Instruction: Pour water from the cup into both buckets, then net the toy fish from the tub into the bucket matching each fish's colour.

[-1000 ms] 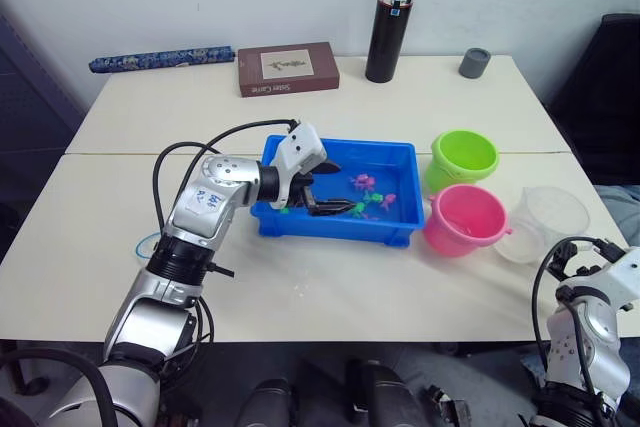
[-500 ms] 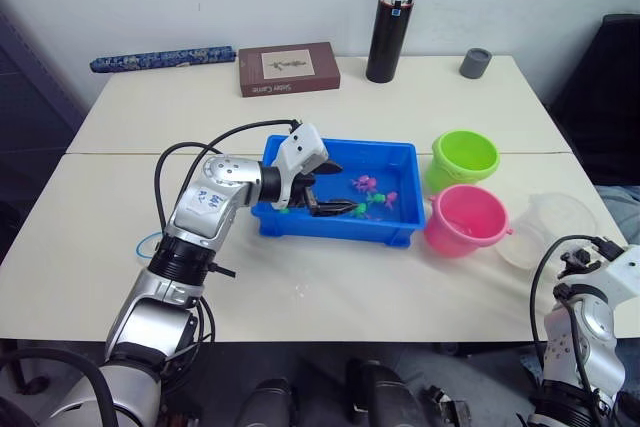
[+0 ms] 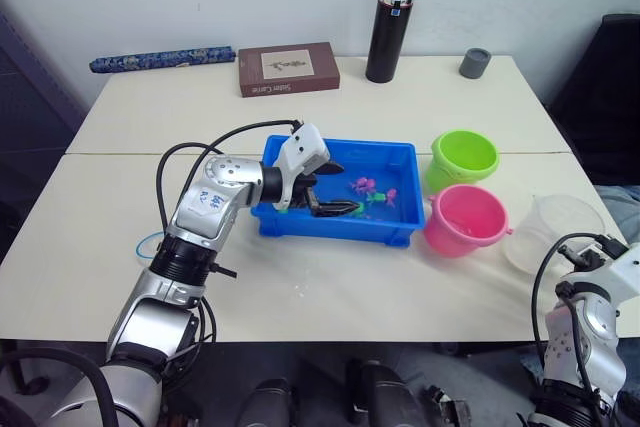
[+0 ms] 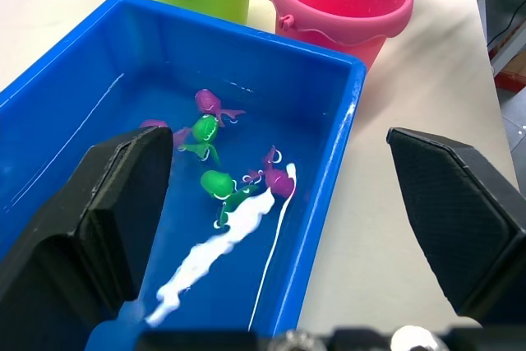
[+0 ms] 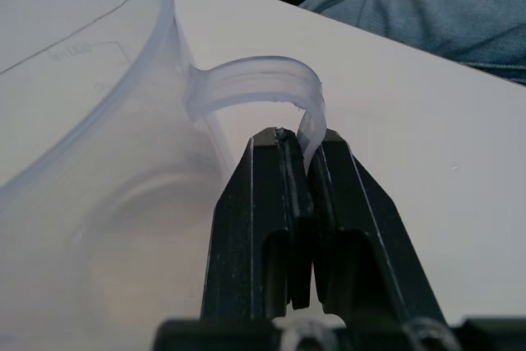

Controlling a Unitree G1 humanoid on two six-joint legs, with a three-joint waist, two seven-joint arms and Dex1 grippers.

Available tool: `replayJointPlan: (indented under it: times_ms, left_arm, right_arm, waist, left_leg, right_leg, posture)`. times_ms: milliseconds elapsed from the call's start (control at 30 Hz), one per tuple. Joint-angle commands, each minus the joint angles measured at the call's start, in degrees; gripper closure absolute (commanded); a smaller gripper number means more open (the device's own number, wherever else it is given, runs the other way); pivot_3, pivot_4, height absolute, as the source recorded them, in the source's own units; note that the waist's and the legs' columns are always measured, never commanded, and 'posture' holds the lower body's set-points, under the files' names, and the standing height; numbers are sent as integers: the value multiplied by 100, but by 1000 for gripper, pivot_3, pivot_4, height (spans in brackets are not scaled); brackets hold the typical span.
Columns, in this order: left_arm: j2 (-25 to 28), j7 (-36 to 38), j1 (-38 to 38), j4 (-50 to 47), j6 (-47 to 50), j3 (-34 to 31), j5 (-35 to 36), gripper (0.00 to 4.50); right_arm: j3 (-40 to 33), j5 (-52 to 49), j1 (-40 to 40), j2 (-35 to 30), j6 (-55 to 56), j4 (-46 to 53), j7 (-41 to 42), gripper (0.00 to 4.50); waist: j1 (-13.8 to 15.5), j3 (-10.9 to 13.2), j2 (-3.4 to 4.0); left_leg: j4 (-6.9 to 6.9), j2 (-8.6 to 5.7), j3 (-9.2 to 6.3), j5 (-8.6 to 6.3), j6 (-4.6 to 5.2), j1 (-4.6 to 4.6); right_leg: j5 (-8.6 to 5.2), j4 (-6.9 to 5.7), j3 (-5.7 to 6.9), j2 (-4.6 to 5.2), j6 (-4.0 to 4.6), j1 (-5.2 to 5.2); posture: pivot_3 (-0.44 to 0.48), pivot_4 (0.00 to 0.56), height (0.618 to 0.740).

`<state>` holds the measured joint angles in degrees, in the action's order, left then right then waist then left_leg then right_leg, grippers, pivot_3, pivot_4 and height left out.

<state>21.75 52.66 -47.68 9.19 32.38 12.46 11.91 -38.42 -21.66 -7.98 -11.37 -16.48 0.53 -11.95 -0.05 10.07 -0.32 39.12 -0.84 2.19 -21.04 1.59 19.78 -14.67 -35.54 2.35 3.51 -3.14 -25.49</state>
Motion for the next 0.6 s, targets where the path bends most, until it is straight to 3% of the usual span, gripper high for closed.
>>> replayJointPlan:
  times_ms: [33, 433, 600]
  left_arm:
    - [-8, 23, -33, -158, -109, 7, -10, 0]
    - [-1, 216, -179, 140, -387, -51, 2, 0]
    - [27, 838, -138, 165, -879, -101, 245, 0]
  right_arm:
    - [-93, -46, 69, -171, 115, 276, 38, 4436]
    - [-108, -455, 252, -1128, -361, 995, 1017, 4436]
    - [-66, -421, 384, -1759, -586, 1199, 1530, 4436]
  waist:
    - [-1, 0, 0]
    - [1, 1, 3]
    - [4, 1, 4]
  left_leg:
    - [0, 0, 0, 0, 0, 0]
    - [0, 0, 2, 0, 1, 0]
    - [0, 0, 3, 0, 1, 2]
  right_leg:
    - [0, 0, 0, 0, 0, 0]
    - [0, 0, 0, -2, 0, 0]
    - [0, 1, 1, -2, 0, -1]
  posture:
    - [0, 150, 740]
    - [0, 150, 740]
    - [0, 150, 740]
